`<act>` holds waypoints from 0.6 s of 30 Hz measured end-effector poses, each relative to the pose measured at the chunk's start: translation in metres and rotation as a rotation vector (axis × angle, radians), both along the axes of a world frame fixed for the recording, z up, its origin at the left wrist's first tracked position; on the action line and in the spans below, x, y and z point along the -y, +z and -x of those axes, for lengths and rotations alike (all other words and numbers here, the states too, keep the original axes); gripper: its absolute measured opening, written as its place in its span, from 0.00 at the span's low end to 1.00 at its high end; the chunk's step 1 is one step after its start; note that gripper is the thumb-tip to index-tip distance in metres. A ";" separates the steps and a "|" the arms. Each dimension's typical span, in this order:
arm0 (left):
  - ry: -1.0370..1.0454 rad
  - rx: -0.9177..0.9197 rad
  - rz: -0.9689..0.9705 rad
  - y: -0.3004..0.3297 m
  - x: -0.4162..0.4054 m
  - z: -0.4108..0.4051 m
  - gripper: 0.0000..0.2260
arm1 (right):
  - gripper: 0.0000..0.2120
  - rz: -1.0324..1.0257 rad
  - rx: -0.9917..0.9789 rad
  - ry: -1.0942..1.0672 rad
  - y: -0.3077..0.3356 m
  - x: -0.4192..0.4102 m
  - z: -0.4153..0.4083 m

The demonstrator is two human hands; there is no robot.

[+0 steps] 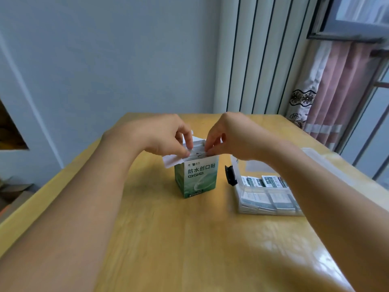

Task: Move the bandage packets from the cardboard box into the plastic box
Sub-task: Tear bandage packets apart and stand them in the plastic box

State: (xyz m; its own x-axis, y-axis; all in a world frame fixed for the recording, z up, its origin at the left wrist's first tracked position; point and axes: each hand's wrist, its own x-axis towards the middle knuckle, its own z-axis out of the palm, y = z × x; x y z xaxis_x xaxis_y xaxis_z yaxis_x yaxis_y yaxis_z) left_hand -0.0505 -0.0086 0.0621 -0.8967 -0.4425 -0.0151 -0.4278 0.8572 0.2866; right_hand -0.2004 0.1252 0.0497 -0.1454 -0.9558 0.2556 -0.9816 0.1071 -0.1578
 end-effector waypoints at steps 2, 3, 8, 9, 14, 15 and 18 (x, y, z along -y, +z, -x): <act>-0.004 0.007 0.020 -0.001 -0.001 0.002 0.04 | 0.02 -0.043 -0.016 -0.005 0.004 0.005 0.001; -0.008 0.010 0.028 -0.001 -0.001 0.003 0.04 | 0.02 -0.051 -0.019 -0.007 0.004 0.007 0.001; -0.020 0.022 0.022 -0.001 0.000 0.004 0.05 | 0.01 -0.082 0.022 -0.010 -0.002 0.011 0.001; -0.022 0.019 0.017 -0.001 0.000 0.004 0.05 | 0.01 -0.097 0.029 -0.007 -0.002 0.011 0.001; -0.023 0.027 0.020 -0.001 -0.001 0.003 0.06 | 0.03 -0.095 0.017 -0.009 -0.005 0.011 0.001; -0.022 0.030 0.024 -0.001 -0.001 0.003 0.06 | 0.04 -0.072 0.011 -0.009 -0.006 0.010 0.002; -0.013 0.013 0.002 0.002 -0.002 0.001 0.09 | 0.05 0.000 0.013 -0.016 -0.006 0.007 0.005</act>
